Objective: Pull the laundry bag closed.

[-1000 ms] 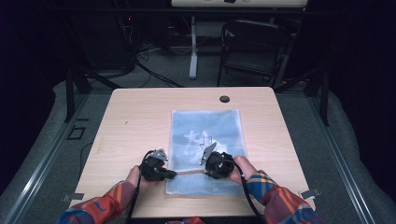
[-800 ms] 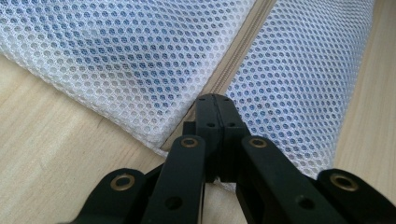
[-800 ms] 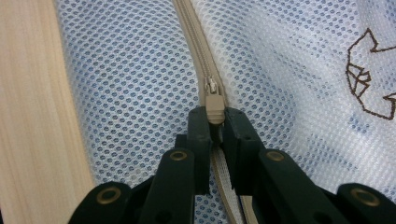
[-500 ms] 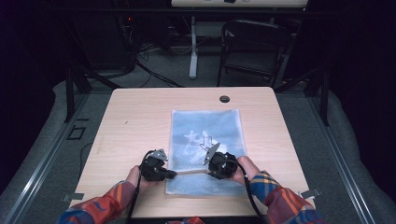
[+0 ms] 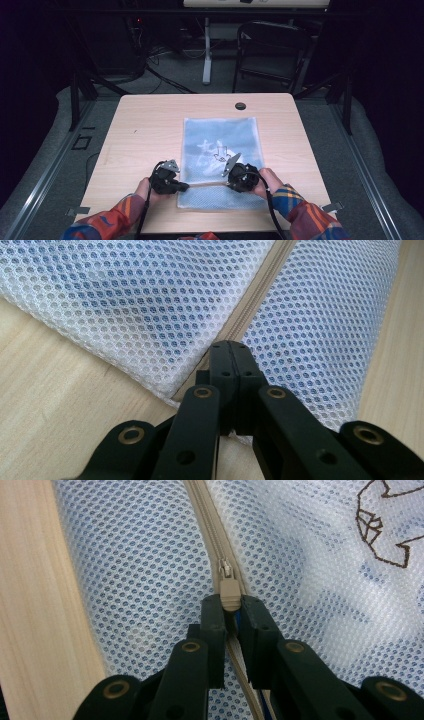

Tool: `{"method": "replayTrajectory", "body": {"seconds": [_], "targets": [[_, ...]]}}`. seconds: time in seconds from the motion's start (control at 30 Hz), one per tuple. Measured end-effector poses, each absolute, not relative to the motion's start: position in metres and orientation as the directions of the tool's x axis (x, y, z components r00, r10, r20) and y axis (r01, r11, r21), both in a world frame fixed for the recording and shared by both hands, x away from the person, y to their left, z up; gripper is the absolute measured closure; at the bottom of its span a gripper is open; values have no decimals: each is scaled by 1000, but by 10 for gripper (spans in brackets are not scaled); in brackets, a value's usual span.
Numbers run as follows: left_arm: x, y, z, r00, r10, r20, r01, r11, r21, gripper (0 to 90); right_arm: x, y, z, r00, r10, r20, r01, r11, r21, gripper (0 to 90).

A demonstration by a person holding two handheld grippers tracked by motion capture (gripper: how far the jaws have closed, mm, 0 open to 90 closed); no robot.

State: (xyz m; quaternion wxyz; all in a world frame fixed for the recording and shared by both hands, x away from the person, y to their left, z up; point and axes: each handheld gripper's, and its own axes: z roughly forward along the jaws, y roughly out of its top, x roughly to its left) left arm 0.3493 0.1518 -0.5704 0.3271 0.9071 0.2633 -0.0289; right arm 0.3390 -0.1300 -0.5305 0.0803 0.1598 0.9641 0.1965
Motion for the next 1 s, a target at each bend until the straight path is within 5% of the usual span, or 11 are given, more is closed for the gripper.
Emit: {"method": "replayTrajectory", "body": {"seconds": [0.7, 1.0], "targets": [[350, 153, -570, 856, 467, -223, 502, -644, 577, 900, 342, -165, -526, -892, 442, -97, 366, 831, 418, 900], [350, 153, -570, 856, 467, -223, 502, -643, 579, 900, 339, -138, -534, -923, 374, -89, 299, 844, 445, 734]]}}
